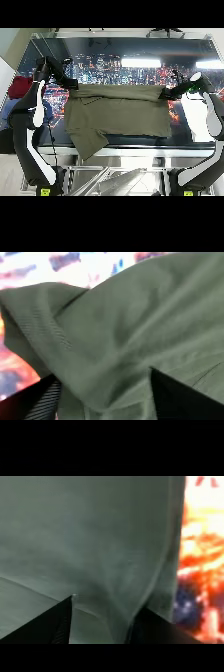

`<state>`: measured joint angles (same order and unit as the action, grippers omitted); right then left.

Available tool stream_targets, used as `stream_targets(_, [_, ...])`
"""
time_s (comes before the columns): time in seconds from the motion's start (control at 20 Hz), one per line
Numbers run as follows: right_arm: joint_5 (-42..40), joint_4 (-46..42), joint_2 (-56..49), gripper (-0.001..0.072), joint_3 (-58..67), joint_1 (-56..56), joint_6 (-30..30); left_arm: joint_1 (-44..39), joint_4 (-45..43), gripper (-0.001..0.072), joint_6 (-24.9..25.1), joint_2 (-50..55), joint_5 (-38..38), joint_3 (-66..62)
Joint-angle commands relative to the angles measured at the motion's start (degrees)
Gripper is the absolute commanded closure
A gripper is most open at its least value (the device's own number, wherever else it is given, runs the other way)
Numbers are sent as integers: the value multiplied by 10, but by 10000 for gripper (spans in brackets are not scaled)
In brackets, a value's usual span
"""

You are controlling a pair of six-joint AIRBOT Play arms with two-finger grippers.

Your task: Fold the shirts.

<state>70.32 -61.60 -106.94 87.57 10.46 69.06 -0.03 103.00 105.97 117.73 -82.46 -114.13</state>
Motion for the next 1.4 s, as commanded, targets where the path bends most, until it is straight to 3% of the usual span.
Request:
stream_targets(0.0, [41,-20,27,324,6,7,12,1,1,110,-9,-1,-51,-13])
stream_targets(0.2, [80,-63,92,324,-10,44,44,24,12,110,-60,-38,-117,31])
stream_targets(0.4, [94,-63,174,326,-140,101,45,55,71,110,-60,-180,-108,274])
stream_targets(0.55, [40,-63,239,326,-261,151,45,68,94,109,-60,-301,-100,459])
stream_targets(0.85, [4,-39,277,327,-404,180,22,68,91,110,-60,-459,-64,705])
stream_targets(1.05, [-7,47,276,327,-417,180,-40,66,109,109,-59,-517,1,795])
stream_targets(1.35, [-24,49,258,327,-422,179,-48,66,183,109,-31,-529,122,885])
